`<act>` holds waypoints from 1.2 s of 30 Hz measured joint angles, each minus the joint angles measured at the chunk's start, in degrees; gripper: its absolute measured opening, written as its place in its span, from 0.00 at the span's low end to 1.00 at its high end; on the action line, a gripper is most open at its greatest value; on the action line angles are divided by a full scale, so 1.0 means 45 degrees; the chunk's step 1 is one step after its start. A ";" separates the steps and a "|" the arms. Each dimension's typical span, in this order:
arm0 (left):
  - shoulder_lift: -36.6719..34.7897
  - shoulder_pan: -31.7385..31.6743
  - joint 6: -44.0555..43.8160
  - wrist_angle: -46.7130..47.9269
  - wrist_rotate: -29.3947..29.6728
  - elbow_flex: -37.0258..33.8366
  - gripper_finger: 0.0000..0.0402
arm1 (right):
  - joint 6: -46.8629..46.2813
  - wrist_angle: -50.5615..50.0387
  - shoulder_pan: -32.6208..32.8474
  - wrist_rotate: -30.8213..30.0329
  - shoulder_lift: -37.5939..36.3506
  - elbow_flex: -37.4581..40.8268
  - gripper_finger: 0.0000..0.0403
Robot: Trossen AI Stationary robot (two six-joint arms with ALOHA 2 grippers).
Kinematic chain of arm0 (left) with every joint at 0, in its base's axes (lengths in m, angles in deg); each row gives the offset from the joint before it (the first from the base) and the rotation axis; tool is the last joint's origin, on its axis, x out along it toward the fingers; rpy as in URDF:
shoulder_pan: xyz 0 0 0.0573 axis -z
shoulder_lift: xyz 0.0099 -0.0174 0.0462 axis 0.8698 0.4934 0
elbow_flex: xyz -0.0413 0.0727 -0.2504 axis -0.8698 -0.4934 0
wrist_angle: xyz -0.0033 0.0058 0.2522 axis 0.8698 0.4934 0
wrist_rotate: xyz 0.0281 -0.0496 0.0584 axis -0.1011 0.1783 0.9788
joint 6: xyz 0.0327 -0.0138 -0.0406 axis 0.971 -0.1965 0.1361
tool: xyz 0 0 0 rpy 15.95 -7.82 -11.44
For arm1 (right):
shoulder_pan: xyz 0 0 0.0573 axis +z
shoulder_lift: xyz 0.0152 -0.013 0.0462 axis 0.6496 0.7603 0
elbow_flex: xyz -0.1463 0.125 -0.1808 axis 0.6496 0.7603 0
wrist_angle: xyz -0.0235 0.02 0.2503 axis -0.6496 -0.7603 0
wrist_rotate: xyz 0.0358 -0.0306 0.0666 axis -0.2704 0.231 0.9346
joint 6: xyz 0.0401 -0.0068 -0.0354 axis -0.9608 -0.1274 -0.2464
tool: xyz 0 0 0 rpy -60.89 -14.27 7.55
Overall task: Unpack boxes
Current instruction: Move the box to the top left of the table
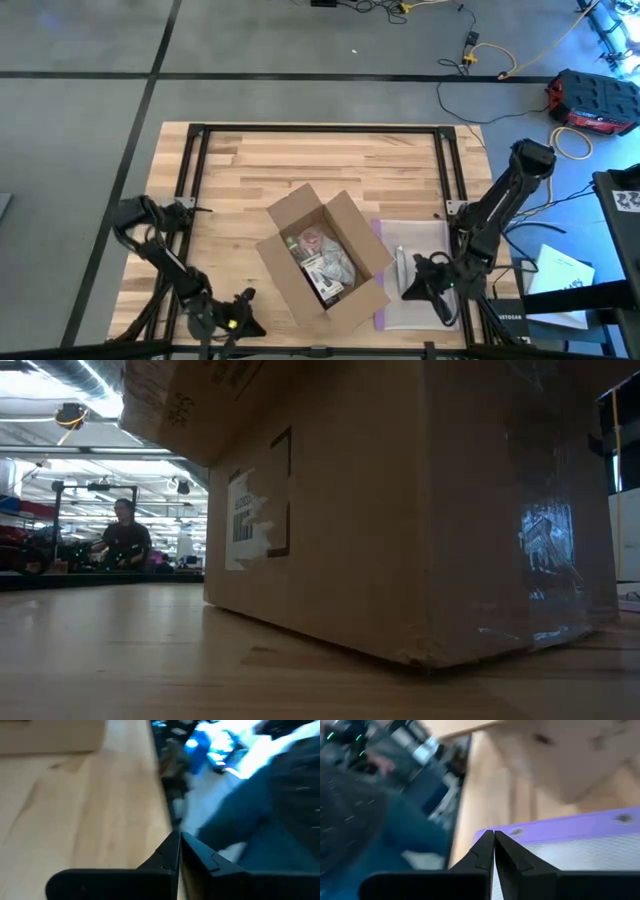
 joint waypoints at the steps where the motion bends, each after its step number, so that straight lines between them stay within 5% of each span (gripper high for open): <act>1: 0.0347 -0.0012 -0.0119 -0.0008 0.0511 0.0148 0.00 | -0.0165 0.0223 0.0165 -0.0659 0.0173 0.0224 0.00; 7: 0.1553 0.0031 -0.1946 -0.0039 0.5587 0.0506 0.00 | 0.0982 0.0642 0.0557 -0.2337 0.1230 0.0639 0.00; 13: 0.2121 -0.0032 -0.2792 -0.0009 0.8135 0.0521 0.00 | 0.1529 0.2643 0.0562 -0.2199 0.2624 0.0635 0.00; 24: 0.2200 -0.0013 -0.3204 0.0539 0.9230 0.0517 0.00 | 0.2188 0.7773 0.0553 -0.4118 0.5986 0.0610 0.00; 33: 0.2199 0.0077 -0.3312 0.0695 0.9336 0.0512 0.00 | 0.2032 0.8757 -0.0160 -0.4052 0.7232 0.0197 0.00; 36: 0.2199 0.0247 -0.3588 0.0645 0.9347 0.0512 0.00 | 0.2426 0.8745 -0.0850 -0.2994 0.7492 -0.0012 0.00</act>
